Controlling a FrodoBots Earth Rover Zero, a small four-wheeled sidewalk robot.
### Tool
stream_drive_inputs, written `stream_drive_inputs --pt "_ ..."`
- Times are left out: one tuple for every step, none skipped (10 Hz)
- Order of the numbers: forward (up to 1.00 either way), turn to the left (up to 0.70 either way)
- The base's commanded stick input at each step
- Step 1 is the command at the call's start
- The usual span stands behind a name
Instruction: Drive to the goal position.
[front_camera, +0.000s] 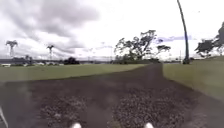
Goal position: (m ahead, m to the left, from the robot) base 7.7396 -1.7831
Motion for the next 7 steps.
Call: stream_drive_inputs --pt "0.70 0.00" --pt "0.70 0.00" --pt "0.70 0.00" --pt "0.70 0.00" --pt "0.70 0.00" --pt "0.70 0.00" --pt "0.70 -0.03"
